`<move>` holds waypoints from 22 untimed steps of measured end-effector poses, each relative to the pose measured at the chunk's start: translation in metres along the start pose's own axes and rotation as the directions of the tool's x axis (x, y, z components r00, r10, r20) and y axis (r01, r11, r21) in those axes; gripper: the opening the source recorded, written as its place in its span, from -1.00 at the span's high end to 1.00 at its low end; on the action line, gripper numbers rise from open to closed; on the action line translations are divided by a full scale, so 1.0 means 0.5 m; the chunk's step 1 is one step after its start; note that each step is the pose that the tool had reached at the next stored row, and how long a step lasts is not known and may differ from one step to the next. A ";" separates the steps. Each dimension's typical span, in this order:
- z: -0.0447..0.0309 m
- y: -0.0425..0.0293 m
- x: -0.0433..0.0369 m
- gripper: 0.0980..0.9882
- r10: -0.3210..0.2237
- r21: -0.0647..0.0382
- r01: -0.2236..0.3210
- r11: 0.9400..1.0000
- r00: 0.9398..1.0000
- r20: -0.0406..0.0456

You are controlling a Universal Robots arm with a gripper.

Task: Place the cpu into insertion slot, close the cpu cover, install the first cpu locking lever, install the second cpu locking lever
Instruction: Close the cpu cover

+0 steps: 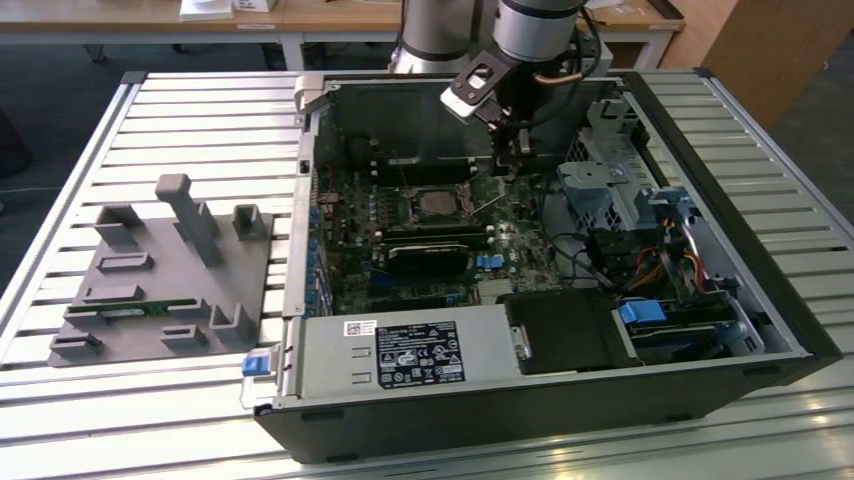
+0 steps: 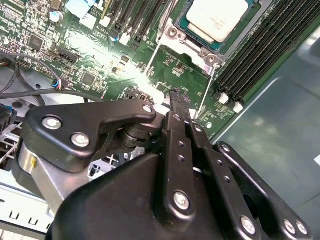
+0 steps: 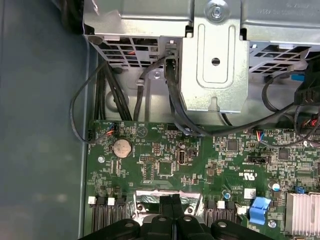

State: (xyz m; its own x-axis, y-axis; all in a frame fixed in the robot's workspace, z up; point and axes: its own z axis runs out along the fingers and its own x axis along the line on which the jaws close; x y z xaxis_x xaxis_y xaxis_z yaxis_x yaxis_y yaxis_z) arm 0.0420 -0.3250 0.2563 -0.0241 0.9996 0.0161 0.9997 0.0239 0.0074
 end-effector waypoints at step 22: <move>0.005 0.032 0.005 0.98 0.000 0.000 0.000 1.000 1.000 0.000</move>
State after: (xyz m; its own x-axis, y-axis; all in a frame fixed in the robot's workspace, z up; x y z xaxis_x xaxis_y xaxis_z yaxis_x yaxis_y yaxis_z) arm 0.0578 -0.3220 0.2540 -0.0240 0.9996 0.0160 0.9997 0.0239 0.0074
